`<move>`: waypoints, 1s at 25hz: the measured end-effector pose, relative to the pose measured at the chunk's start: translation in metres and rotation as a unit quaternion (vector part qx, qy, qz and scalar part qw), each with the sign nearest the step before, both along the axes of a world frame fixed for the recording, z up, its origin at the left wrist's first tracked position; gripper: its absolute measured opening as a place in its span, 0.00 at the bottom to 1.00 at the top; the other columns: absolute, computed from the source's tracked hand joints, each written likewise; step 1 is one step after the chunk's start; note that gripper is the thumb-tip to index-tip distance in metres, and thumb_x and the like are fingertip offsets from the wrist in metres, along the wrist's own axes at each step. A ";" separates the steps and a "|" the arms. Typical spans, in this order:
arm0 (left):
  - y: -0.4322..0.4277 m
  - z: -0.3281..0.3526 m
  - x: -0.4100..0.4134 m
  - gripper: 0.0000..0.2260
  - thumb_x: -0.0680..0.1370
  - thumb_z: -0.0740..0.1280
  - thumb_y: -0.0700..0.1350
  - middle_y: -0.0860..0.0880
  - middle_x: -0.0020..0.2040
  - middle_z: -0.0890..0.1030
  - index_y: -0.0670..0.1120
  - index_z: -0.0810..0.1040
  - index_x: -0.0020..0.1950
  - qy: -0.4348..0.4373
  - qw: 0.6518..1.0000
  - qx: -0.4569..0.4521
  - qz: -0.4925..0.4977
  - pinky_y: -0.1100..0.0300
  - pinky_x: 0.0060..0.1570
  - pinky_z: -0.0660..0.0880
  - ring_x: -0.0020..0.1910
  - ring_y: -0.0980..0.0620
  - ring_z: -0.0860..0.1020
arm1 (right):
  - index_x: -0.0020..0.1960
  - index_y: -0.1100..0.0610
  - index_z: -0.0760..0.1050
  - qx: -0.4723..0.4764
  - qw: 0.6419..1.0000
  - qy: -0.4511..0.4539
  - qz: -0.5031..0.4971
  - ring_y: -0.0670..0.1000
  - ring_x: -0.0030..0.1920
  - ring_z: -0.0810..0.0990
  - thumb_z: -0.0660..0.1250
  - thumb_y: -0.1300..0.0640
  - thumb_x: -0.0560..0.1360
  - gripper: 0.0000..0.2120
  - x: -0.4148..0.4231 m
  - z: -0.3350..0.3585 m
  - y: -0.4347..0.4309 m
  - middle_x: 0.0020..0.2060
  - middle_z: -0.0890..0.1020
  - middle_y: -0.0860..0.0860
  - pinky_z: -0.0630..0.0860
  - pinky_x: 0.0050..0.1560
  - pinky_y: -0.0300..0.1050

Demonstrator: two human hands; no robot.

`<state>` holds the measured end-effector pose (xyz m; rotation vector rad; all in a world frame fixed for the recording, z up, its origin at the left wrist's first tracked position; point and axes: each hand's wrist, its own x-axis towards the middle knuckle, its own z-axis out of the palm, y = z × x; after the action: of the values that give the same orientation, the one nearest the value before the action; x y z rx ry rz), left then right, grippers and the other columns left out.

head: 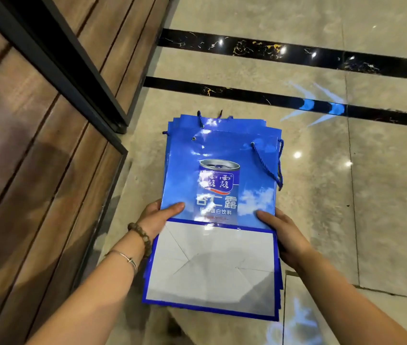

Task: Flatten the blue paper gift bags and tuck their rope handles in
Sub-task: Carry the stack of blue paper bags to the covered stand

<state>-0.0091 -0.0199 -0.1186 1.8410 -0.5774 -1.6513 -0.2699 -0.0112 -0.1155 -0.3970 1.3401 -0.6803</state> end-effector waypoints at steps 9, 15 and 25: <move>0.074 0.427 -0.058 0.09 0.73 0.65 0.31 0.46 0.36 0.84 0.39 0.77 0.51 0.104 0.993 0.033 0.042 0.54 0.36 0.79 0.32 0.49 0.82 | 0.57 0.60 0.74 0.036 0.997 0.012 -0.074 0.61 0.40 0.83 0.72 0.58 0.60 0.26 -0.056 0.416 0.091 0.48 0.83 0.62 0.81 0.40 0.56; 0.142 0.697 -0.098 0.09 0.72 0.65 0.29 0.48 0.32 0.83 0.42 0.77 0.43 0.120 0.992 -0.009 -0.028 0.53 0.40 0.78 0.29 0.51 0.81 | 0.52 0.61 0.74 -0.019 0.986 0.013 -0.163 0.56 0.30 0.83 0.67 0.62 0.67 0.14 -0.079 0.694 0.192 0.36 0.84 0.57 0.79 0.27 0.46; 0.210 0.760 -0.219 0.11 0.72 0.65 0.29 0.46 0.40 0.84 0.37 0.76 0.53 0.176 0.910 -0.088 -0.366 0.59 0.36 0.80 0.35 0.49 0.82 | 0.50 0.61 0.76 -0.024 0.868 0.094 -0.487 0.58 0.32 0.82 0.65 0.60 0.72 0.07 -0.114 0.763 0.392 0.38 0.84 0.61 0.80 0.29 0.48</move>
<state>-0.2278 0.1901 0.6411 1.1974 -1.3091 -2.2401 -0.3841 0.3806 0.6474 0.2346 1.6921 -1.5422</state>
